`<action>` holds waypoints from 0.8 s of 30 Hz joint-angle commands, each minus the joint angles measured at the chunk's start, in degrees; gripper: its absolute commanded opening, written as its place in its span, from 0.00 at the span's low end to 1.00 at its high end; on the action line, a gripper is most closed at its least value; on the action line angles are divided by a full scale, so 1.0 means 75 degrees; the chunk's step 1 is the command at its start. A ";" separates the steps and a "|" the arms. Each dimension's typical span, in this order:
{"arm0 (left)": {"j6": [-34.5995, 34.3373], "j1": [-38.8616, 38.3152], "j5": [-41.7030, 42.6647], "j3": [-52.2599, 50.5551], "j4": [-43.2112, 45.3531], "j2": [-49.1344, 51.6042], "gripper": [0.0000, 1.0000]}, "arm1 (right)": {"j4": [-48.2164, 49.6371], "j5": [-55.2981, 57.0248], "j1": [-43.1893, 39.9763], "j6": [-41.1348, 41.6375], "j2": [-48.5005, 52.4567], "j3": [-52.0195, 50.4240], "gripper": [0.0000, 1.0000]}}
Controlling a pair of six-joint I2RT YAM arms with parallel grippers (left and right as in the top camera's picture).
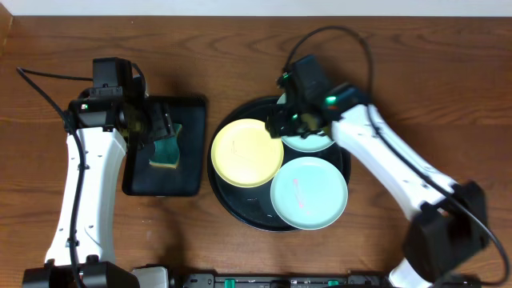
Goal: Clean dirty plates on tray and stack at the side
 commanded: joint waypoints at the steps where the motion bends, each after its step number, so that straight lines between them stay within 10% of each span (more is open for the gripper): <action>1: -0.0239 0.0050 -0.0358 0.0119 -0.0020 0.0006 0.75 | -0.0242 0.0530 0.0187 0.0545 0.0405 0.0134 0.46; 9: -0.0233 0.0047 -0.0356 0.0119 0.0012 0.0009 0.75 | -0.0568 0.1000 0.0370 0.0962 0.1052 0.0093 0.25; 24: -0.0230 0.0047 -0.0358 0.0119 0.0012 0.0020 0.75 | -0.0306 0.0994 0.0458 0.1046 0.2168 0.0090 0.19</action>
